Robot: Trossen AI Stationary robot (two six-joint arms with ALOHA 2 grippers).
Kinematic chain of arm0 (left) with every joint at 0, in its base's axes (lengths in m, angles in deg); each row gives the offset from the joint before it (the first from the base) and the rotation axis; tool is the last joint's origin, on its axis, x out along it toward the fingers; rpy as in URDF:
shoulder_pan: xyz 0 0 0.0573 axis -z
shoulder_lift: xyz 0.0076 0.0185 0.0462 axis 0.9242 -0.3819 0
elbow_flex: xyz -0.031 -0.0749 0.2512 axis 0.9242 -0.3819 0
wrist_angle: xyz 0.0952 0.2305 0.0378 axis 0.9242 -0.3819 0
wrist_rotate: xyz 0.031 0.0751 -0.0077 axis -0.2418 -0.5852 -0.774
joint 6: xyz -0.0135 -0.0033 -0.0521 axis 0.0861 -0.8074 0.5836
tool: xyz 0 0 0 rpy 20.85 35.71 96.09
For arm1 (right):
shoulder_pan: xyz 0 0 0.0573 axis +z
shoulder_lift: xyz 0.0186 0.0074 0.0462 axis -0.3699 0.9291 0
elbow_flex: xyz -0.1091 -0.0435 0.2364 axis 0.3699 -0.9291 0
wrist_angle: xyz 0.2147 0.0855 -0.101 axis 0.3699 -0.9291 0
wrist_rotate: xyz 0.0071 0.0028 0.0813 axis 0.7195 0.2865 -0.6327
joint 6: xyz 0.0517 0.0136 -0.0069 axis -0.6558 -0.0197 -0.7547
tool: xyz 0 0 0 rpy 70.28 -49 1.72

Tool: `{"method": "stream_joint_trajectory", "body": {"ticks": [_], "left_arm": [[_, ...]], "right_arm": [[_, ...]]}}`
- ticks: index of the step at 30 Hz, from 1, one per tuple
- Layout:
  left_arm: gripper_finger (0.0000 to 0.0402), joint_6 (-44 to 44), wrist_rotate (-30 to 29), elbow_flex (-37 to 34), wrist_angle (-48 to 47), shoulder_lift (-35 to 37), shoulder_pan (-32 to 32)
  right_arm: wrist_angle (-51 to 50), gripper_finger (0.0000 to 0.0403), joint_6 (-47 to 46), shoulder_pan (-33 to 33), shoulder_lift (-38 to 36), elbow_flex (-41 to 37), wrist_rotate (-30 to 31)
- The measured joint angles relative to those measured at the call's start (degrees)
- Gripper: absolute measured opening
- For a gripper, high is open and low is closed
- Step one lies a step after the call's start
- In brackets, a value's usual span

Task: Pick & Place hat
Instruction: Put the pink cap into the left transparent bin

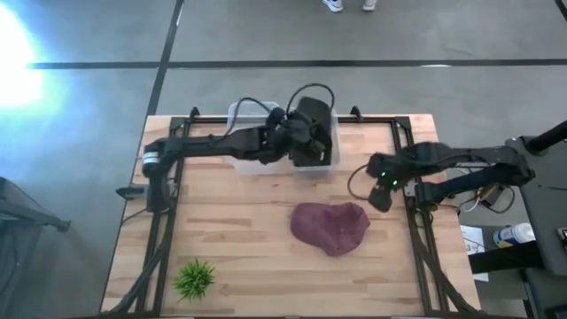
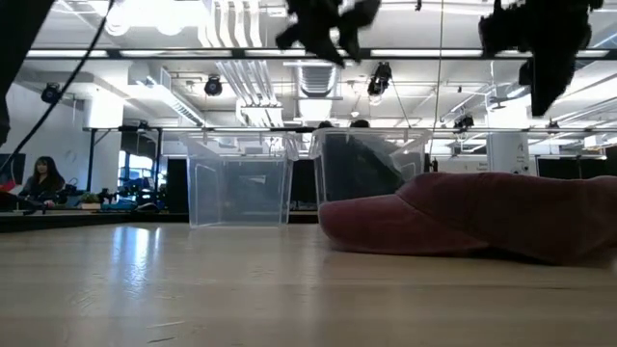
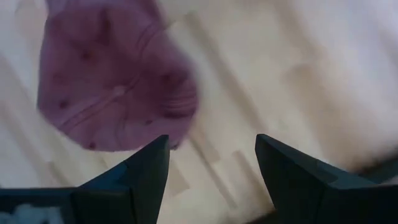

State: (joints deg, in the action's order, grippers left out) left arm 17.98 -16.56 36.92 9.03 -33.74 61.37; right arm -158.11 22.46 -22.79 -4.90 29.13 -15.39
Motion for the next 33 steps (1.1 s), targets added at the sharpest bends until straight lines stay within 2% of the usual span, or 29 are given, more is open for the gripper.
{"method": "stream_joint_trajectory", "body": {"ticks": [3, 6, 8, 11, 13, 15, 17, 20, 23, 28, 33], "left_arm": [[0.0160, -6.10, 1.05, -0.08, 3.23, 3.41, 3.39], [0.0161, -8.71, 3.62, -0.59, 2.33, 6.83, 6.89], [0.0161, -8.30, 6.48, -2.37, -0.10, 8.89, 9.01], [0.0161, -3.76, 12.28, -7.10, -2.09, 11.06, 11.92], [0.0161, 0.35, 13.65, -11.40, -2.25, 12.18, 13.95], [0.0161, 6.19, 13.27, -15.77, -2.31, 13.30, 15.59], [0.0161, 15.58, 12.61, -20.75, -2.33, 14.30, 16.74], [0.0161, 29.97, 12.29, -28.76, -1.90, 14.94, 17.85], [0.0161, 40.64, 13.58, -37.04, 4.34, 14.92, 19.09], [0.0161, 52.50, 17.92, -49.90, 22.24, 13.27, 20.60], [0.0161, 61.49, 17.90, -56.24, 31.98, 9.87, 21.99]], "right_arm": [[8.47, 0.0233, 0.31, 2.16, 1.19, -5.84, -4.80], [16.07, 0.0233, -0.81, 4.69, 3.40, -10.05, -7.94], [19.50, 0.0233, -1.19, 6.30, 5.59, -12.05, -7.31], [23.01, 0.0233, -0.64, 8.17, 9.25, -13.47, -0.05], [24.22, 0.0233, -0.21, 9.08, 11.38, -13.56, 5.97], [25.20, 0.0233, 0.93, 9.77, 13.09, -13.08, 8.77], [26.75, 0.0233, 2.99, 10.16, 14.55, -12.02, 7.16], [28.32, 0.0233, 4.05, 10.55, 16.51, -10.76, 0.84], [30.65, 0.0233, 3.44, 11.37, 18.43, -10.55, -3.79], [31.80, 0.0233, 1.19, 12.91, 23.77, -10.57, -5.58], [33.30, 0.0233, -0.42, 14.24, 29.75, -10.58, -5.41]]}}
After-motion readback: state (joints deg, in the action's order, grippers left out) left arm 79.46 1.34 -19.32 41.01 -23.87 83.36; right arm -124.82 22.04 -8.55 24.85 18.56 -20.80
